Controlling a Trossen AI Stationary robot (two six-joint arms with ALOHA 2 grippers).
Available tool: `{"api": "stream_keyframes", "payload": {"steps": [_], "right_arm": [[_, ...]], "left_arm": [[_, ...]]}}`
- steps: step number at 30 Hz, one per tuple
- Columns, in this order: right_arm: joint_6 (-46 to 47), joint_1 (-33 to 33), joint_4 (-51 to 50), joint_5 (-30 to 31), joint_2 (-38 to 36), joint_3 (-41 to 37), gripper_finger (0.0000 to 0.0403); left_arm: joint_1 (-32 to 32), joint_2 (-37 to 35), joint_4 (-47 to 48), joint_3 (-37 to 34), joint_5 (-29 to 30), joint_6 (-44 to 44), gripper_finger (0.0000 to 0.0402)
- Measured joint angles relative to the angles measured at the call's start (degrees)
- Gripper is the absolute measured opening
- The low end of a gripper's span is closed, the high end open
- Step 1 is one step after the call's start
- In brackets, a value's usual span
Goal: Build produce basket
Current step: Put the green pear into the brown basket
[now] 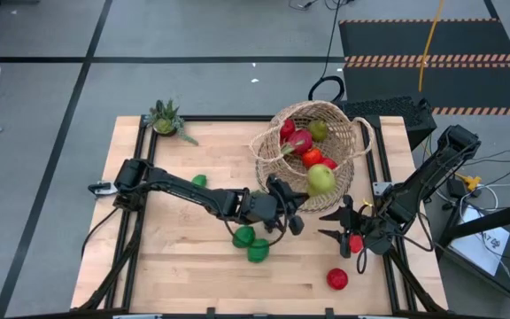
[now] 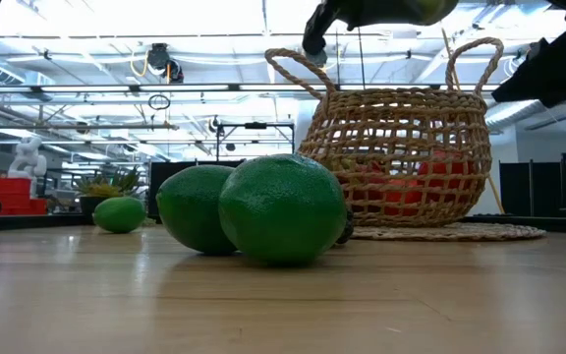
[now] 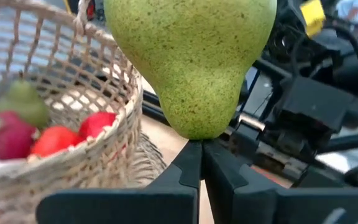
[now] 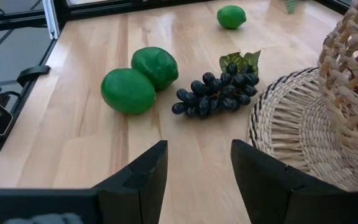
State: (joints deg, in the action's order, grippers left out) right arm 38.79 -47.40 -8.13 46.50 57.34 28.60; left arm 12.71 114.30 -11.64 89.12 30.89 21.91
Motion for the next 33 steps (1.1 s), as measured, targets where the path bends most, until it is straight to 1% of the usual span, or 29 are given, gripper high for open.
{"api": "stream_keyframes", "payload": {"steps": [3,6,11,17,20,24,26,28,33], "right_arm": [[-0.3,0.0,0.2,0.0,0.0,0.0,0.0171],[-0.4,0.0,0.2,0.0,0.0,0.0,0.0171],[-0.5,-0.7,0.2,0.0,0.0,0.0,0.0171],[-0.5,-0.7,0.2,0.2,0.0,0.0,0.0171],[-0.5,-0.8,0.3,0.1,0.0,0.0,0.0171],[-1.0,-0.8,0.4,0.0,0.0,0.0,0.0171],[-2.0,-0.8,1.0,0.0,0.0,0.0,0.0171],[-3.4,-0.8,1.8,0.0,0.0,0.0,0.0171],[-6.6,-0.7,4.6,0.0,0.0,0.0,0.0171]], "left_arm": [[0.0,0.0,0.1,0.0,0.0,4.2,0.0004],[0.0,0.0,0.0,0.0,-1.0,6.6,0.0008],[0.0,0.0,0.1,0.0,-2.4,6.5,0.0004],[0.0,0.0,0.2,0.0,-2.6,-1.5,0.0008],[0.0,0.0,0.2,0.0,-2.9,-4.3,0.0004],[-0.8,-0.3,0.2,0.0,-3.8,-7.0,0.0007],[-1.6,-0.9,2.3,0.9,-4.7,-7.0,0.0006],[-2.5,-1.1,6.3,3.5,-5.8,-7.0,0.0003],[-5.0,-2.1,23.6,13.6,-6.7,-7.2,0.0005]]}}
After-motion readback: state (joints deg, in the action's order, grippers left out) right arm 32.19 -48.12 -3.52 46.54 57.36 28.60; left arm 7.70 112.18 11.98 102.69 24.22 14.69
